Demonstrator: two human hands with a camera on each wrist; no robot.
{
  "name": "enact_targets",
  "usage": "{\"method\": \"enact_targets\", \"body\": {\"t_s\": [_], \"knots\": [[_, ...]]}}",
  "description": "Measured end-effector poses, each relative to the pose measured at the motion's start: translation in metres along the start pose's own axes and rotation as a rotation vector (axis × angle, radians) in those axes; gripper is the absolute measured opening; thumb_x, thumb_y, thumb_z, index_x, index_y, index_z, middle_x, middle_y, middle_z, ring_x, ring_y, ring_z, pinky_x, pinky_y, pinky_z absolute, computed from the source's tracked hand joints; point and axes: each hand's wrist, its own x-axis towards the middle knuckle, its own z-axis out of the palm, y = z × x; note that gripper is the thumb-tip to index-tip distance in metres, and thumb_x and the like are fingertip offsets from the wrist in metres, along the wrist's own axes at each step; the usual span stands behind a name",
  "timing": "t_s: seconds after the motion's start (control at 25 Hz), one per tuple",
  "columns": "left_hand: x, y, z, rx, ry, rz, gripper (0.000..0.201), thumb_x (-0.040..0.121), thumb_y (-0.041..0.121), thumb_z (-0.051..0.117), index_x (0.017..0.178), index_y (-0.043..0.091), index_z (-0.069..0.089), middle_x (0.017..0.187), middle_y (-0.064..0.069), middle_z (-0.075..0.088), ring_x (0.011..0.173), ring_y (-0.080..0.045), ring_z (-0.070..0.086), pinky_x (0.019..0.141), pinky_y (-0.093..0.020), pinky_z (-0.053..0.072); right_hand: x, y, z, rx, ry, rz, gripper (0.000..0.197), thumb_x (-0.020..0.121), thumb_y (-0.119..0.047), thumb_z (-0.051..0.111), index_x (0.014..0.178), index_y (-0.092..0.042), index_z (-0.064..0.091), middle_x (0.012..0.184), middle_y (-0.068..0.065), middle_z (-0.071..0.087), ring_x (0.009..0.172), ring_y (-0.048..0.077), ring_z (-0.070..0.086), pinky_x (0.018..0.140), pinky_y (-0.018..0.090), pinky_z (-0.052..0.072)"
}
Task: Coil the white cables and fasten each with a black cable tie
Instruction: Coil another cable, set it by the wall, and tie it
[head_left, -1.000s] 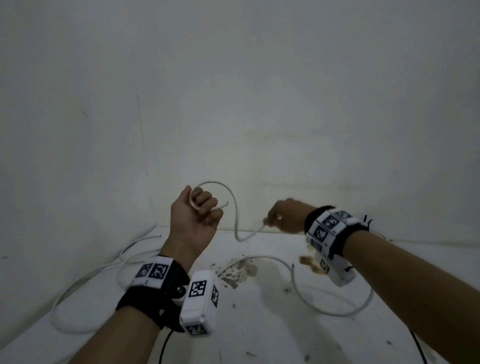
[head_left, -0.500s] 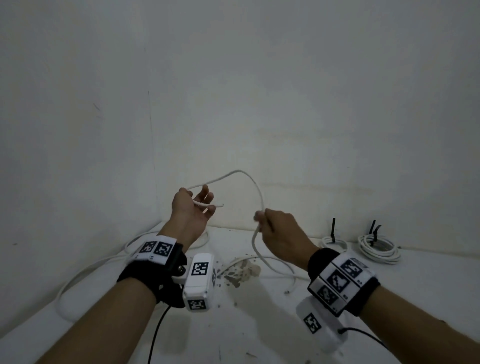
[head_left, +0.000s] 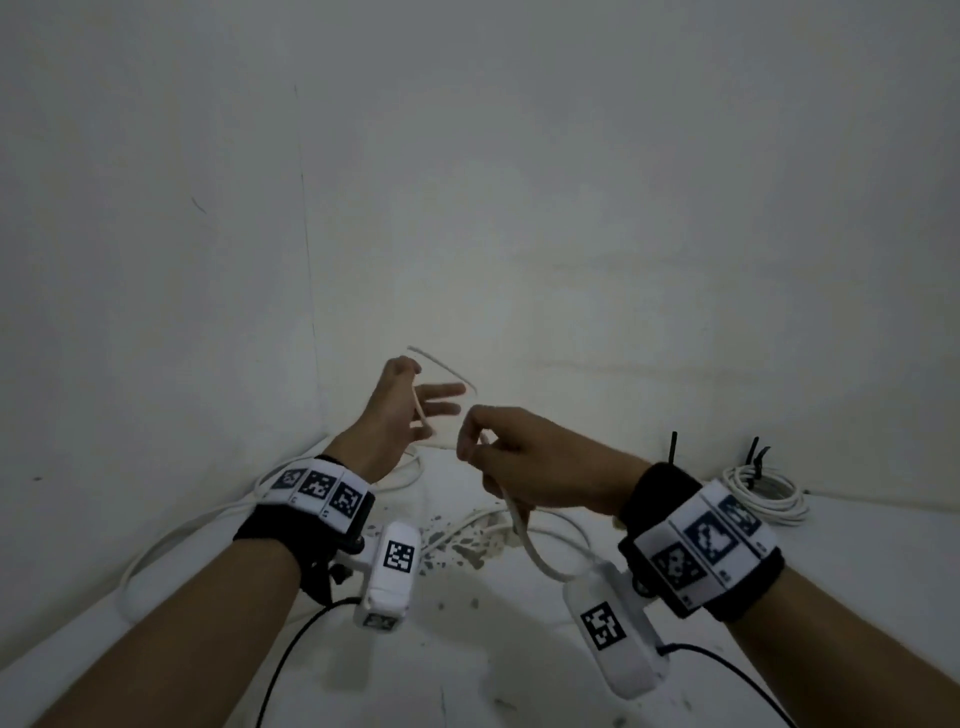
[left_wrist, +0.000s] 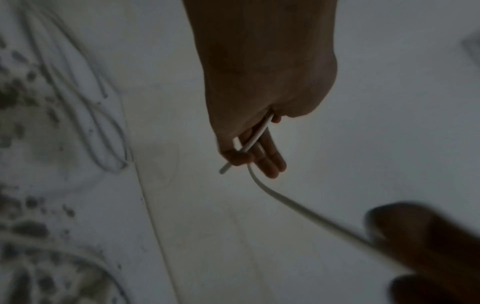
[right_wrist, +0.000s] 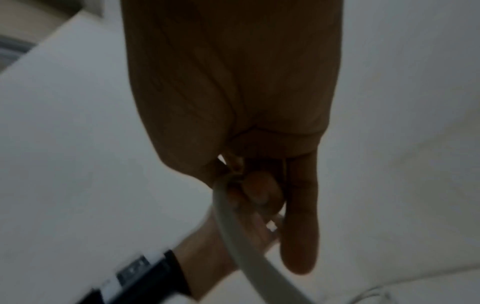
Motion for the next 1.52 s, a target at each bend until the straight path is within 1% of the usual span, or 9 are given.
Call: {"method": "enact_targets", "body": {"t_s": [0.12,0.24,0.36,0.52,0.76,0.96,1.12,1.36,1.52], "knots": [[-0.004,-0.012,0.002,0.215,-0.009,0.005,0.021,0.106,0.028,0.022,0.101,0.018,0.040,0.062,0.009,0.072,0.057,-0.006,0.066,0.084,-0.035,0.029,0.000,-0.017,-0.014,0.200,-0.135,0.085,0.025,0.103,-0.018,0.041,0.095,-0.005,0.061,0.065,0.011,0.052,0.054,0.019,0.047,0.058,0.038,0.057],[0.000,-0.017,-0.003,-0.131,-0.073,-0.038,0.023,0.107,0.034,0.023,0.092,0.023,0.036,0.095,-0.008,0.077,0.075,-0.015,0.074,0.074,-0.035,0.034,0.006,-0.006,-0.023,-0.216,-0.150,0.151,0.031,0.102,-0.021,0.035,0.109,-0.012,0.064,0.082,0.009,0.059,0.070,0.022,0.052,0.070,0.042,0.057],[0.007,-0.012,-0.007,-0.457,-0.087,-0.081,0.025,0.107,0.040,0.023,0.094,0.023,0.037,0.106,-0.015,0.074,0.090,-0.025,0.074,0.086,-0.040,0.050,0.007,0.016,-0.026,-0.754,-0.094,0.144,0.035,0.100,-0.025,0.044,0.135,-0.022,0.053,0.120,0.005,0.057,0.105,0.022,0.055,0.089,0.035,0.047],[0.015,-0.008,-0.006,-0.762,-0.075,-0.052,0.022,0.108,0.033,0.025,0.098,0.019,0.040,0.107,-0.030,0.069,0.089,-0.034,0.073,0.081,-0.049,0.058,0.000,0.030,-0.026,-0.917,0.136,0.004,0.029,0.100,-0.043,0.050,0.122,-0.031,0.066,0.103,-0.002,0.042,0.105,0.020,0.050,0.074,0.034,0.043],[0.018,-0.033,0.007,-0.544,-0.211,-0.126,0.045,0.108,0.034,0.029,0.123,-0.002,0.050,0.116,-0.021,0.069,0.101,-0.029,0.070,0.085,-0.037,0.058,-0.006,0.031,-0.022,0.014,0.025,0.072,0.047,0.104,-0.042,0.045,0.097,-0.005,0.075,0.075,0.010,0.062,0.052,0.021,0.054,0.049,0.031,0.048],[-0.017,-0.046,0.035,0.052,-0.433,-0.132,0.033,0.103,0.026,0.043,0.115,-0.002,0.055,0.086,-0.015,0.071,0.073,-0.027,0.069,0.066,-0.033,0.057,0.001,0.025,-0.030,0.748,0.369,0.243,0.038,0.103,-0.030,0.052,0.090,0.002,0.069,0.062,0.006,0.057,0.045,0.016,0.054,0.044,0.026,0.047],[-0.045,-0.041,0.052,-0.014,-0.536,-0.217,0.027,0.105,0.024,0.032,0.095,0.012,0.054,0.047,0.003,0.036,0.037,-0.009,0.027,0.041,-0.021,0.027,0.010,0.035,-0.044,1.159,0.660,0.328,0.028,0.102,-0.025,0.055,0.081,-0.008,0.058,0.061,0.002,0.053,0.042,0.011,0.056,0.041,0.020,0.051],[-0.041,-0.036,0.057,-0.114,-0.445,-0.278,0.045,0.096,0.046,0.047,0.060,0.023,0.032,0.046,0.008,0.016,0.036,-0.009,0.013,0.041,-0.024,0.011,-0.002,0.072,-0.044,0.196,0.729,0.431,0.069,0.077,-0.069,0.068,0.053,-0.006,0.056,0.046,0.004,0.052,0.037,0.019,0.045,0.043,0.029,0.048],[-0.042,-0.033,0.060,-0.182,-0.457,-0.328,0.049,0.094,0.044,0.047,0.057,0.024,0.023,0.046,0.008,0.014,0.039,-0.010,0.006,0.042,-0.024,0.006,-0.004,0.076,-0.038,0.048,0.901,0.352,0.076,0.070,-0.077,0.068,0.043,-0.019,0.027,0.035,-0.007,0.027,0.036,0.014,0.029,0.048,0.030,0.037]]}}
